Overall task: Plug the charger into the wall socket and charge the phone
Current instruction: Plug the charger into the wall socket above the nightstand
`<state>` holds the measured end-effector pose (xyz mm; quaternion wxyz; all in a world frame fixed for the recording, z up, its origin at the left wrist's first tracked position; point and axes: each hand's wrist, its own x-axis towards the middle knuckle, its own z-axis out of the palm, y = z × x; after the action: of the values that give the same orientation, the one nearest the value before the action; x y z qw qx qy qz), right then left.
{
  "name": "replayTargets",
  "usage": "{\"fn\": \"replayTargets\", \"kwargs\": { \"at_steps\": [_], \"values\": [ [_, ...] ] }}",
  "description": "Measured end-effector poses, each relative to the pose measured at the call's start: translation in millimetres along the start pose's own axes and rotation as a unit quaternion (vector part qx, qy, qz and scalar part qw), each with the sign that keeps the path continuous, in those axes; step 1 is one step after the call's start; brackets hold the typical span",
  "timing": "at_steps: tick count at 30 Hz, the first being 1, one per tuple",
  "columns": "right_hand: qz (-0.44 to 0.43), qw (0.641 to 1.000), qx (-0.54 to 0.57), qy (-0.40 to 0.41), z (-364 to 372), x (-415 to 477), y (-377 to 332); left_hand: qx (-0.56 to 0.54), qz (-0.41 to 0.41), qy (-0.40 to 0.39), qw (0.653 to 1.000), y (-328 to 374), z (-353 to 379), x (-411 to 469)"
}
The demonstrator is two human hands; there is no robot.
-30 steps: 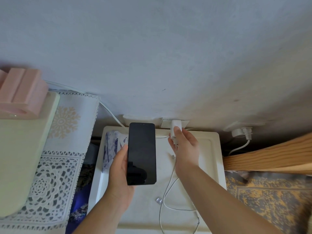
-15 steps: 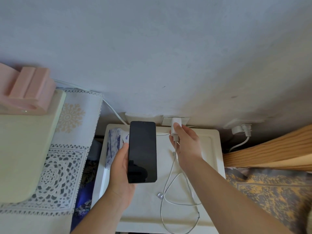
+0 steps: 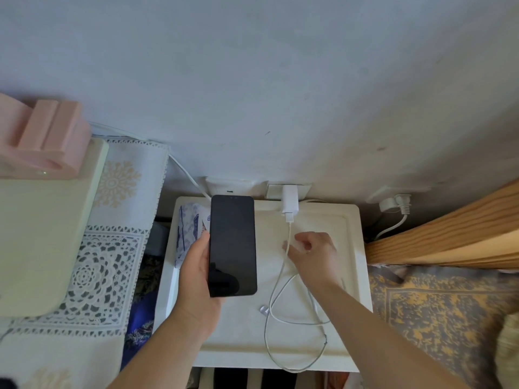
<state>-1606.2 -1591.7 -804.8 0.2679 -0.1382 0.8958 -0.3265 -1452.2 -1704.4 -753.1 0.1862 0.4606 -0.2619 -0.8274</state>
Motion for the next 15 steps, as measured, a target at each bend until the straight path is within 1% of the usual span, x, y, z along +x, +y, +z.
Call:
{"fn": "replayTargets", "kwargs": {
  "at_steps": [3, 6, 8, 11, 15],
  "values": [
    [-0.029, 0.997, -0.062, 0.02, 8.1, -5.7, -0.1, -0.002, -0.004, 0.006, 1.0, 0.0, -3.2, 0.0],
    [-0.023, 0.997, -0.064, 0.039, 7.2, -9.9, 0.9, -0.004, -0.007, 0.009, 1.0, -0.3, -3.6, -2.3],
    [-0.006, 0.998, -0.03, 0.062, 0.3, -12.0, -1.1, -0.005, -0.006, 0.014, 1.0, 0.0, -2.8, -4.9],
    [0.045, 0.993, 0.065, 0.083, -18.9, -17.2, -7.8, -0.006, -0.004, 0.02, 1.0, 2.5, 0.4, -10.1],
    [0.054, 0.982, 0.14, 0.113, -55.4, -28.8, -20.4, 0.002, -0.003, 0.0, 1.0, 9.2, 12.3, -21.7]
  ]
}}
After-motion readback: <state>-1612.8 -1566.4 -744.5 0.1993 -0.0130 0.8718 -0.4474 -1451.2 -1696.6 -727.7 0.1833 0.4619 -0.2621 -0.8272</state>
